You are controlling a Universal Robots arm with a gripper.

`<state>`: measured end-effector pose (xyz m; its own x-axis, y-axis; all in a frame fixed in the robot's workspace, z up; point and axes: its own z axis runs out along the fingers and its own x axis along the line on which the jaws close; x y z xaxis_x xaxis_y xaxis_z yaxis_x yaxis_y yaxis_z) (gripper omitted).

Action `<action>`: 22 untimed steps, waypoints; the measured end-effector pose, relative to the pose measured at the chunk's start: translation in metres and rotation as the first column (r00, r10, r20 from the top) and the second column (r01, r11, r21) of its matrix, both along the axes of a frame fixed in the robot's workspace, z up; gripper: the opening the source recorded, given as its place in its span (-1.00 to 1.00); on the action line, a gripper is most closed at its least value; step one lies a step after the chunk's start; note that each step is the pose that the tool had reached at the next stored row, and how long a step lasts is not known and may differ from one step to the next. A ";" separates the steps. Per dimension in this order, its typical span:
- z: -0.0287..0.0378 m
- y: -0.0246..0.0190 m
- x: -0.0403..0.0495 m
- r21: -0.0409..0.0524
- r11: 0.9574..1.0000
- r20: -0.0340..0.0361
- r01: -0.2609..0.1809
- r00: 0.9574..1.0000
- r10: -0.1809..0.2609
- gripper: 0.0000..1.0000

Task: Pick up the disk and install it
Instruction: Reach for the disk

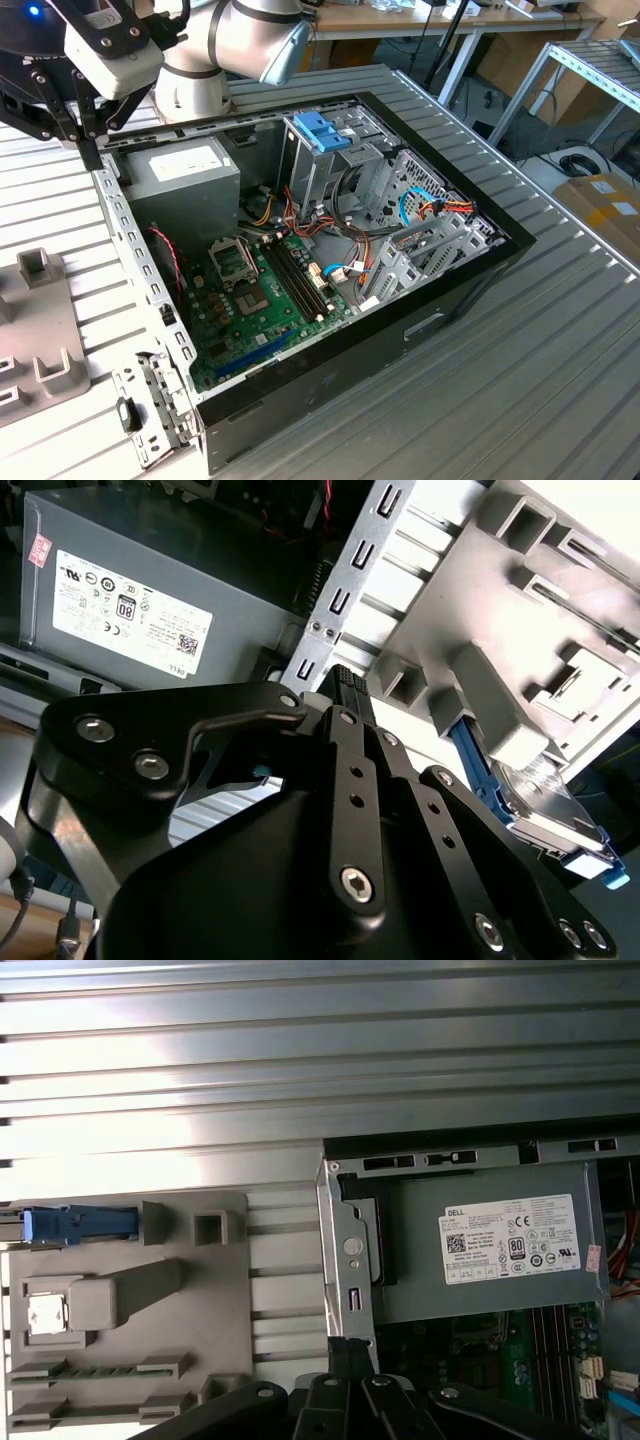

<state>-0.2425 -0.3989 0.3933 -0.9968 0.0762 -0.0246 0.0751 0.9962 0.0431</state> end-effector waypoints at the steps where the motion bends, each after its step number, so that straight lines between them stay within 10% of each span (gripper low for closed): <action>1: 0.0000 0.0000 -0.0007 0.000 1.000 0.000 0.000 1.000 0.000 -0.79; 22: 0.0000 0.0000 -0.0093 -0.001 1.000 0.000 0.000 1.000 0.000 -0.79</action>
<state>-0.2518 -0.3989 0.3933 -0.9968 0.0762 -0.0246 0.0751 0.9963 0.0426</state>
